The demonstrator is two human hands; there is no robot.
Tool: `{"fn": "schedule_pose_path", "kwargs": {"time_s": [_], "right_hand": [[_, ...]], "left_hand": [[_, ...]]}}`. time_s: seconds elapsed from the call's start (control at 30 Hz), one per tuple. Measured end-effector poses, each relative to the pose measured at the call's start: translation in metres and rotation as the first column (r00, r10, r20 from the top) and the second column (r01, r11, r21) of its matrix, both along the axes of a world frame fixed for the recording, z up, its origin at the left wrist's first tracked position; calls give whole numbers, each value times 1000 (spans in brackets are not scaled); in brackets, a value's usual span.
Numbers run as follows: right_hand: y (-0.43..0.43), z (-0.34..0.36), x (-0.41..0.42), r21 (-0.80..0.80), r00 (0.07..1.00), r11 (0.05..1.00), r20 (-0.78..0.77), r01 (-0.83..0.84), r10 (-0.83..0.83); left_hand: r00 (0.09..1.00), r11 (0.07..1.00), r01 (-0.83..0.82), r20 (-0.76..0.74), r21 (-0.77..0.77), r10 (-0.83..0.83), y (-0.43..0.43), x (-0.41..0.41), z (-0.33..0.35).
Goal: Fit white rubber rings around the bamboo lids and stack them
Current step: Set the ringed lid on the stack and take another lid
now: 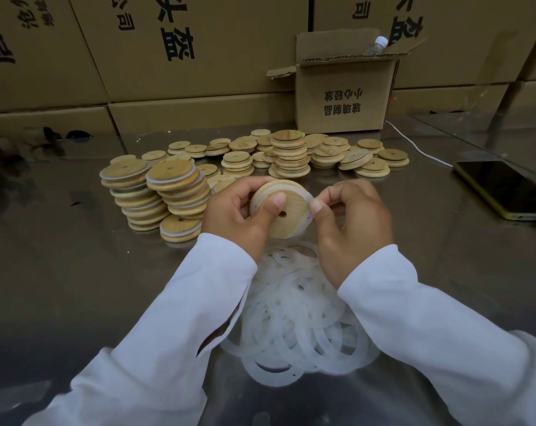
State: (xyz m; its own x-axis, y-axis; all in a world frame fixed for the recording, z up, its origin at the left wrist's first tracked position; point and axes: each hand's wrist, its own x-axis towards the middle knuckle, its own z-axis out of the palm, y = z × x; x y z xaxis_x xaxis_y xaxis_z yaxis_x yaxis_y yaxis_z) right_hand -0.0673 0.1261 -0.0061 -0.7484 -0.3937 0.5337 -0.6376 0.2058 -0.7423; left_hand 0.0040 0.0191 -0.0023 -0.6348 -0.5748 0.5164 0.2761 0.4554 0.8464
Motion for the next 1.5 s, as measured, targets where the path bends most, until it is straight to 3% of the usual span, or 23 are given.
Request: {"fn": "schedule_pose_path", "kwargs": {"time_s": [0.4, 0.7, 0.93, 1.13, 1.27, 1.5], "right_hand": [[0, -3, 5, 37, 998, 998, 14, -55, 54], [2, -2, 0, 83, 995, 993, 70, -81, 75], [6, 0, -1, 4, 995, 998, -80, -62, 62], [6, 0, -1, -1, 995, 1000, -103, 16, -16], [6, -1, -5, 69, 992, 997, -123, 28, -19], [5, 1, -12, 121, 999, 993, 35, 7, -11]], "left_hand": [[993, 996, -84, 85, -17, 85, -4, -4, -3], [994, 1000, -31, 109, 8, 30, -4, -4, -5], [989, 995, -8, 148, 98, -7, 0, -2, -6], [985, 992, 47, 162, 120, -66, 4, -2, -4], [982, 995, 27, 185, 92, -44, 5, -2, -5], [970, 1000, 11, 244, 27, -17, 1, -3, -4]]}}
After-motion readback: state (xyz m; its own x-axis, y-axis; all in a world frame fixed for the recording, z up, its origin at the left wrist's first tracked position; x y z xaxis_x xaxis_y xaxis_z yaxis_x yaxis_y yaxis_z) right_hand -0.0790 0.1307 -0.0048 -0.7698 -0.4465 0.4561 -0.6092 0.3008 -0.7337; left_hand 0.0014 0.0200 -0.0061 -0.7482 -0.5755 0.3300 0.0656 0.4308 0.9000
